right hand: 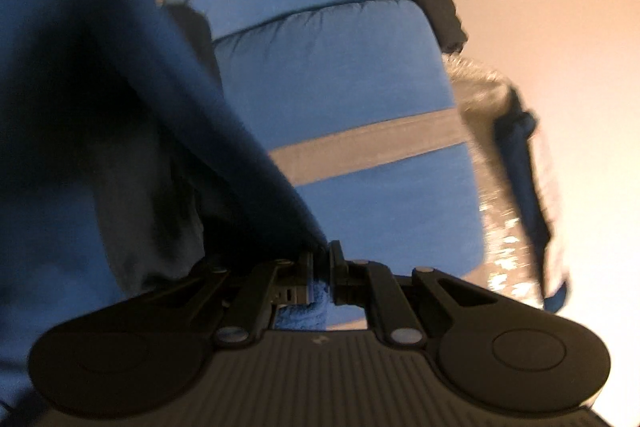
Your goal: Fold clothes
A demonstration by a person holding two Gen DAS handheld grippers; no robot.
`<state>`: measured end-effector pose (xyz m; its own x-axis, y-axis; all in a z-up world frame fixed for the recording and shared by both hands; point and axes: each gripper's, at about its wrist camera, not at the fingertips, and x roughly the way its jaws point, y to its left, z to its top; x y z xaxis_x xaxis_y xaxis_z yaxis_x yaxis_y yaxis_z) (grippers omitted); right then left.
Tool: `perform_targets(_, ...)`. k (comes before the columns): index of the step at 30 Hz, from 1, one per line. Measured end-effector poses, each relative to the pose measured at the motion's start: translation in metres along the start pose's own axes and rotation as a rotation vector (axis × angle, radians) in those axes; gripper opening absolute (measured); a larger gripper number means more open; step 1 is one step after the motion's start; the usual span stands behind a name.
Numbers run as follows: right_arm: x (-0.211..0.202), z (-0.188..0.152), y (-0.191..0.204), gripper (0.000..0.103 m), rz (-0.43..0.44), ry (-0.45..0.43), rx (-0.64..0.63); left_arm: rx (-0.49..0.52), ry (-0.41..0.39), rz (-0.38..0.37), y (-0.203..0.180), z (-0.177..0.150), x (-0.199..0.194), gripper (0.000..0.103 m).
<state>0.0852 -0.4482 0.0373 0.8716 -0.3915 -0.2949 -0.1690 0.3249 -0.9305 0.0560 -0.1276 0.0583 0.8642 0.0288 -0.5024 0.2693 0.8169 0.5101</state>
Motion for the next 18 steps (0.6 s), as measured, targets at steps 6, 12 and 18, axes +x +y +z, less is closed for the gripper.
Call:
perform_targets(6,-0.053,-0.031,0.076,0.005,0.150,-0.006,-0.058,-0.077,0.090,0.011,0.017,-0.009,0.012,0.081)
perform_targets(12,-0.090,-0.035,0.108,0.005,0.382,0.005,0.031,-0.083,0.133,0.022,0.021,-0.014,0.018,0.081)
perform_targets(18,-0.097,-0.035,0.100,0.005,0.538,0.052,0.143,-0.032,0.111,0.033,0.019,-0.017,0.014,0.081)
